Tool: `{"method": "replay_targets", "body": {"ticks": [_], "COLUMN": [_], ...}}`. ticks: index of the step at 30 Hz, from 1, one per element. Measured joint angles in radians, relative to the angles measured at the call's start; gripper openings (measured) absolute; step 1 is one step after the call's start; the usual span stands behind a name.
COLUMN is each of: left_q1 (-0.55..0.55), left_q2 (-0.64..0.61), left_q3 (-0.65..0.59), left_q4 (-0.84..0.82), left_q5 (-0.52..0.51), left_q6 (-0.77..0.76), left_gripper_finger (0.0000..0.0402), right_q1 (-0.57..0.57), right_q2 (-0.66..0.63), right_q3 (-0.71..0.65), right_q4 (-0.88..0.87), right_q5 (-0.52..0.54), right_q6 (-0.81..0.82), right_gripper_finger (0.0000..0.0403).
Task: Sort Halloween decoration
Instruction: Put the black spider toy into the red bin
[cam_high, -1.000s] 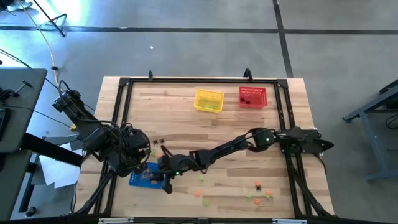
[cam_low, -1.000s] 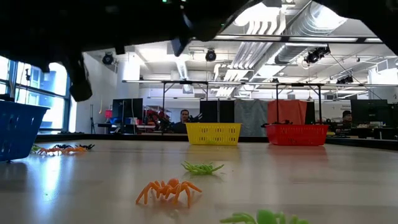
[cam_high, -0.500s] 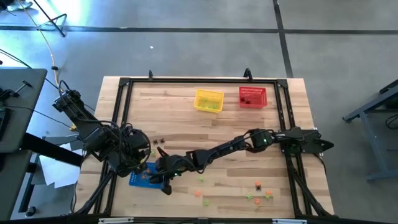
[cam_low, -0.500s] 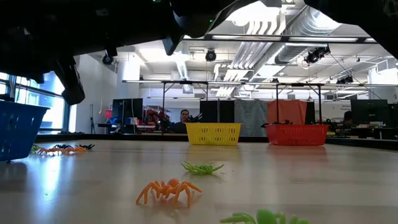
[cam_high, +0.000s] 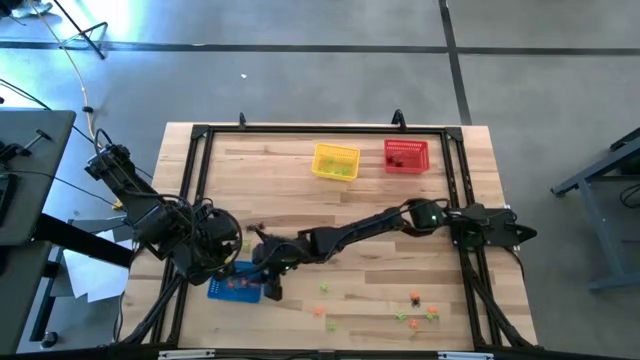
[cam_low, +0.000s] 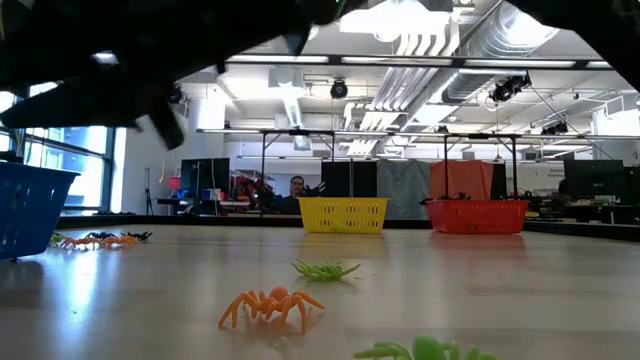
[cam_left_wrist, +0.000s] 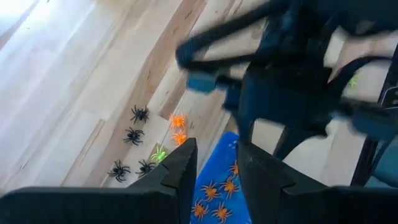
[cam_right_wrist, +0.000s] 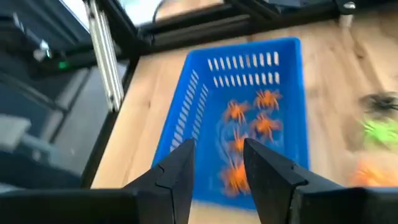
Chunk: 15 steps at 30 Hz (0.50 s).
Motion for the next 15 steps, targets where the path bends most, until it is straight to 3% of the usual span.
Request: {"method": "replay_targets", "body": {"ticks": [8, 12, 15], "left_q1": [0.012, 0.049, 0.102], "left_q2": [0.003, 0.003, 0.002], "left_q3": [-0.183, -0.283, -0.345], "left_q4": [0.013, 0.048, 0.126], "left_q5": [0.000, 0.003, 0.014], "left_q6": [-0.055, -0.023, 0.058], "left_gripper_finger": [0.0099, 0.0099, 0.0099], "right_q1": [0.058, 0.129, 0.188], "right_q2": [-0.189, -0.279, -0.313], "right_q3": [0.000, 0.000, 0.000], "right_q4": [-0.606, -0.861, -0.959], "right_q5": [0.022, 0.162, 0.290], "right_q6": [-0.070, 0.045, 0.145], "right_gripper_finger": [0.0133, 0.0133, 0.0133]}}
